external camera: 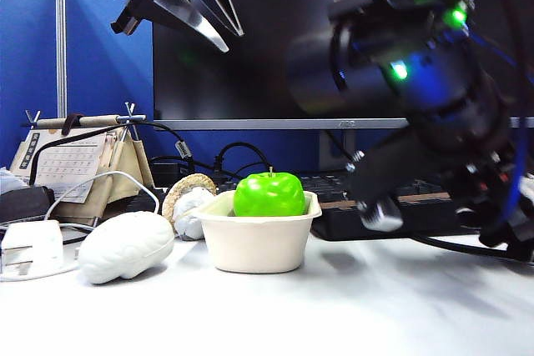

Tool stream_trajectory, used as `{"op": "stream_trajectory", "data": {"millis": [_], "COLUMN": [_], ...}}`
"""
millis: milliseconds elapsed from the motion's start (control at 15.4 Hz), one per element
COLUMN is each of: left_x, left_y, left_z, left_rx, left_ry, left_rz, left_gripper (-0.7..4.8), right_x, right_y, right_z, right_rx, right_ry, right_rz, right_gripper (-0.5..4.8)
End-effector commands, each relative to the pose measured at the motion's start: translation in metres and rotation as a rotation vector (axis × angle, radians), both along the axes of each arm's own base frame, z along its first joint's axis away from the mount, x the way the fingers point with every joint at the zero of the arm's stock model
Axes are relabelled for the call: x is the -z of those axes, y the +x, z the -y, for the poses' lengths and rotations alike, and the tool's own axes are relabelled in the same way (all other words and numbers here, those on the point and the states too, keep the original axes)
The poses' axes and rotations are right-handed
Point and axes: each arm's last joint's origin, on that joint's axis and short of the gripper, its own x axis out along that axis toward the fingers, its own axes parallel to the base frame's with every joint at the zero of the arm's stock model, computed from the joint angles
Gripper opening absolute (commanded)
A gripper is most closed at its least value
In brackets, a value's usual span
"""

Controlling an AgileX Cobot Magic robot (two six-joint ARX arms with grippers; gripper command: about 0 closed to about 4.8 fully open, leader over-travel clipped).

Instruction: Place the tilting octopus upright.

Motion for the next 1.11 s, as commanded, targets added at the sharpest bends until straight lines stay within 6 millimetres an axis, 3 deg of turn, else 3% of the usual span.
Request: {"op": "stream_trajectory", "data": {"millis": [65, 391, 1107], "left_x": [-0.002, -0.001, -0.001], "left_y": [0.0, -0.001, -0.001], "left_z": [0.0, -0.001, -0.001], "left_rx": [0.004, 0.004, 0.004], "left_ry": [-0.007, -0.002, -0.002], "left_rz": [0.01, 0.002, 0.003], "left_gripper": [1.21, 1.21, 1.21], "right_x": [-0.003, -0.001, 0.006], "right_y": [0.007, 0.019, 0.016], "right_z": [0.0, 0.018, 0.013], "right_rx": [0.017, 0.092, 0.141], "right_ry": [-0.004, -0.001, 0.22], "right_rz": [0.093, 0.082, -0.04], "right_gripper": [-0.06, -0.06, -0.05]}}
